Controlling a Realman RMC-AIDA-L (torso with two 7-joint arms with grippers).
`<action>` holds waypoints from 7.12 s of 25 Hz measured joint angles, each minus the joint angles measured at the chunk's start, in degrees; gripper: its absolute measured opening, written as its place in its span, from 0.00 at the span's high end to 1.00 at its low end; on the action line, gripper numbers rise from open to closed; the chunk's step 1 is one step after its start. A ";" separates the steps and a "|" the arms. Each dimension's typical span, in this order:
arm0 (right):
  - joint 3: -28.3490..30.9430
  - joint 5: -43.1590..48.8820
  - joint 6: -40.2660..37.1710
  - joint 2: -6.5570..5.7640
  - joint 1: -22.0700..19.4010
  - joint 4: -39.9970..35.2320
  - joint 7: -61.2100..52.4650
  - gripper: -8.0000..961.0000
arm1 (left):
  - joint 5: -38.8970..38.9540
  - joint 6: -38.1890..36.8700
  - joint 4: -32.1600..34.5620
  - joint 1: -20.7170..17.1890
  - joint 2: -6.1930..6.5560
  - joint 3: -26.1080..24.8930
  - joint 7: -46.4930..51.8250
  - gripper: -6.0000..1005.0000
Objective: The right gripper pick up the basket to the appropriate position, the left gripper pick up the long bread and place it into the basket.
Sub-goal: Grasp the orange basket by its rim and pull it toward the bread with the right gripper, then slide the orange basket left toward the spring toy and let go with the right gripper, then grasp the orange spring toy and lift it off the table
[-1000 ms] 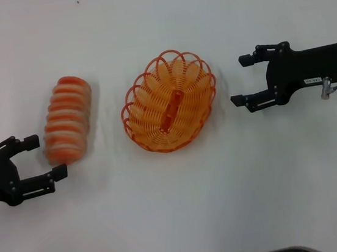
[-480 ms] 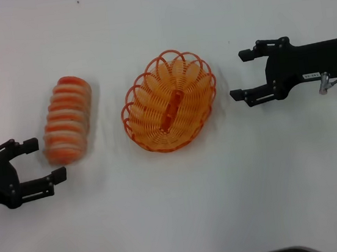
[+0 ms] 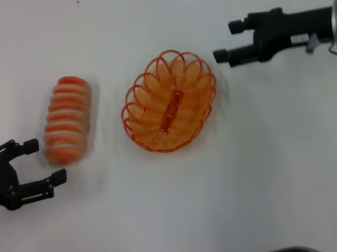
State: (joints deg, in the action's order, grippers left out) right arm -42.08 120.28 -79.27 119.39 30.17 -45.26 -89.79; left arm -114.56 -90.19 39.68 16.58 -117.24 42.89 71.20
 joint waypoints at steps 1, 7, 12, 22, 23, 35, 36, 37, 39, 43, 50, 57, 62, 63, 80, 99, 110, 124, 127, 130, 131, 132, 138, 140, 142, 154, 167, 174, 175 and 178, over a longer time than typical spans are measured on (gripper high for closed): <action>-0.27 0.65 -0.44 -0.03 0.82 -1.06 -4.05 0.07 | 0.01 -0.07 0.03 0.02 0.00 0.00 -0.02 0.07; -1.43 10.44 -4.00 -0.34 8.29 -8.95 -31.31 0.08 | -0.11 -0.47 0.05 0.18 -0.08 0.01 -0.68 0.07; -1.46 21.15 -6.45 0.15 16.10 -11.20 -42.06 0.08 | -0.33 -0.63 0.04 0.07 -0.26 0.02 -1.13 0.06; -15.66 29.47 -5.13 1.20 21.71 -10.72 -43.09 0.10 | -0.48 -0.69 0.07 -0.24 -0.40 0.08 -2.22 0.06; -17.31 29.48 -4.49 1.19 21.72 -9.92 -43.10 0.10 | -0.49 -0.70 0.07 -0.24 -0.40 0.11 -2.25 0.06; -24.01 30.42 3.43 0.67 22.18 -2.04 -43.35 0.13 | -0.50 -0.68 -0.03 -0.15 -0.57 0.21 -2.38 0.06; -24.02 30.49 3.68 0.67 22.21 -1.74 -43.38 0.14 | -0.50 -0.68 -0.03 -0.15 -0.57 0.21 -2.38 0.06; -24.04 30.49 3.87 0.67 22.23 -1.45 -43.40 0.14 | -0.49 -0.68 -0.04 -0.14 -0.61 0.22 -2.38 0.06; -24.18 30.36 4.68 0.67 22.26 -0.82 -43.42 0.14 | -0.49 -0.68 -0.10 -0.14 -0.62 0.22 -2.38 0.07; -24.43 30.10 5.99 0.78 22.63 0.90 -43.43 0.15 | -0.49 -0.68 -0.22 -0.14 -0.62 0.08 -2.48 0.06; -24.58 29.66 8.24 0.89 23.38 3.72 -43.45 0.17 | -0.49 -0.68 -0.34 -0.15 -0.68 0.08 -2.73 0.06; -24.63 29.62 10.59 0.83 23.59 5.23 -45.35 0.19 | -0.49 -0.51 -0.49 -0.15 -0.72 0.22 -2.93 0.07; -24.62 29.53 11.74 0.82 23.85 6.14 -45.64 0.25 | -0.49 -0.54 -0.49 -0.13 -0.71 0.27 -2.95 0.07; -24.63 29.44 11.83 0.84 23.91 6.32 -45.64 0.30 | -0.49 -0.57 -0.49 -0.11 -0.71 0.27 -2.96 0.07; -24.45 27.97 11.90 0.66 24.31 7.71 -45.64 0.89 | -0.49 -0.72 -0.48 -0.19 -0.71 0.18 -3.16 0.07; -4.60 23.55 -1.67 -2.12 18.07 4.43 -52.35 0.94 | -0.23 -0.72 -0.11 -0.04 -1.59 0.00 -3.17 0.07; 6.98 22.33 -5.22 -4.37 11.82 4.91 -62.56 0.94 | 0.07 -0.05 1.43 0.13 -1.78 -0.29 -3.58 0.07; 7.07 20.16 -0.31 -0.76 8.77 9.73 -71.62 0.94 | -0.42 1.35 2.24 0.75 -2.11 -0.40 -3.79 0.07; 6.02 20.19 -0.07 -0.49 8.84 9.15 -72.93 0.94 | -0.45 1.49 2.25 0.96 -2.12 -0.31 -3.79 0.07; 4.67 20.22 0.26 -0.40 8.62 8.72 -74.12 0.94 | -0.46 1.52 2.25 1.16 -2.12 -0.25 -3.79 0.07; 4.35 20.23 0.51 -0.32 8.56 8.71 -74.26 0.94 | -0.47 1.52 2.25 1.22 -2.12 -0.25 -3.78 0.07; 4.02 20.24 0.75 -0.24 8.51 8.71 -74.36 0.93 | -0.47 1.52 2.25 1.26 -2.12 -0.20 -3.79 0.07; 3.90 20.26 1.67 -0.12 8.14 8.64 -74.87 0.93 | -0.64 1.52 2.24 1.28 -2.23 -0.08 -3.79 0.07; 4.08 20.19 1.89 -0.12 8.06 8.42 -74.89 0.93 | -0.65 1.52 2.24 1.22 -2.27 -0.16 -3.79 0.07; 4.17 19.94 2.10 -0.12 7.96 8.27 -74.97 0.93 | -0.67 1.51 2.24 1.15 -2.29 -0.24 -3.78 0.07; 3.81 19.73 1.27 -0.03 8.30 9.71 -75.78 0.78 | -0.67 1.01 2.24 1.13 -2.38 -0.50 -3.78 0.07; 4.94 11.31 -0.70 -0.67 6.12 8.61 -64.79 0.38 | -0.47 1.30 2.19 1.27 -2.24 -0.53 -3.52 0.07; 5.66 -1.26 -5.22 -2.64 1.60 5.72 -44.84 0.03 | 0.04 1.12 2.11 1.31 -2.19 -0.72 -3.37 0.07; 5.46 -1.38 -6.09 -2.61 0.88 4.19 -40.81 0.03 | 0.13 0.98 2.06 1.35 -2.25 -0.91 -3.35 0.07; 5.08 -1.07 -7.97 -2.63 -0.79 1.51 -28.03 0.03 | 0.26 0.70 1.81 1.76 -2.42 -1.93 -3.30 0.07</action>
State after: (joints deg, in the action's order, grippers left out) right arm -37.00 119.21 -87.24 116.76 29.38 -43.75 -117.82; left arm -114.30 -89.49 41.50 18.33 -119.66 40.96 67.89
